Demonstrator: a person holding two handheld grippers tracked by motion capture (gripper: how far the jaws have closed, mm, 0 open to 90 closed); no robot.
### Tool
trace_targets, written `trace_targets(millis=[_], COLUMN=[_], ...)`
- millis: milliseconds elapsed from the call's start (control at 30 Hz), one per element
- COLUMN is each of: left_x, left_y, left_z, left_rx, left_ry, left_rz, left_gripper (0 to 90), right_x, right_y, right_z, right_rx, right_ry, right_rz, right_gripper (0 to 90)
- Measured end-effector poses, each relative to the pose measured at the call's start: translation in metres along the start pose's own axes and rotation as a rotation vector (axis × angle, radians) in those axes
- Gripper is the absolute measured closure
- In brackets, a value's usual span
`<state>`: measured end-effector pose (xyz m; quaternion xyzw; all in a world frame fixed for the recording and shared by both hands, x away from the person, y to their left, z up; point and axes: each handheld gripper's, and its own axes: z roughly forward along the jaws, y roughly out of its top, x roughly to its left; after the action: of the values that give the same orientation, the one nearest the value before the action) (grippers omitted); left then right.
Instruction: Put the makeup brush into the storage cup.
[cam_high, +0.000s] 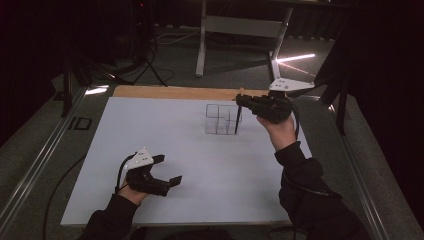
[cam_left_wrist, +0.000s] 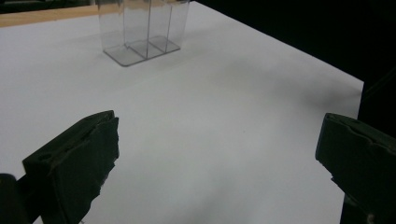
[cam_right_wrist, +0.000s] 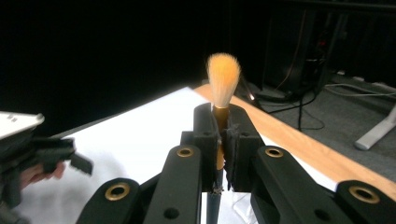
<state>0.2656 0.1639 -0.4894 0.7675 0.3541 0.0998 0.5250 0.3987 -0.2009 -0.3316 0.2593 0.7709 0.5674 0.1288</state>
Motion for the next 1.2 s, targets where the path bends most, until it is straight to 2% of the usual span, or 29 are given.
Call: trace_targets(millis=[167,267,367,500,833,1200], left_x=[0.002,0.003,0.005,0.005,0.002,0.004], left_y=[-0.008,-0.011,-0.013,-0.016,-0.015,-0.015], left_z=[0.001,0.003,0.003,0.005,0.003,0.0], left_rx=[-0.017,-0.015,-0.022,-0.017,-0.039,-0.077], left_ry=[0.027,0.04,0.038,0.033,0.026,0.004], left_rz=[-0.007,0.01,-0.005,-0.007,0.014,-0.014], left_gripper=[0.0,0.0,0.0,0.0,0.0,0.0], right_x=[-0.006,-0.01,-0.013,-0.016,-0.024,-0.031], right_y=[0.008,0.013,0.019,0.024,0.034,0.037], right_z=[0.007,0.011,0.013,0.017,0.032,0.051], right_rx=[-0.005,-0.004,-0.01,-0.01,-0.012,0.007], right_ry=[-0.037,-0.051,-0.065,-0.079,-0.101,-0.126], right_rz=[-0.028,-0.038,-0.046,-0.054,-0.054,-0.068], right_gripper=[84.3,84.3,84.3,84.3,84.3,84.3])
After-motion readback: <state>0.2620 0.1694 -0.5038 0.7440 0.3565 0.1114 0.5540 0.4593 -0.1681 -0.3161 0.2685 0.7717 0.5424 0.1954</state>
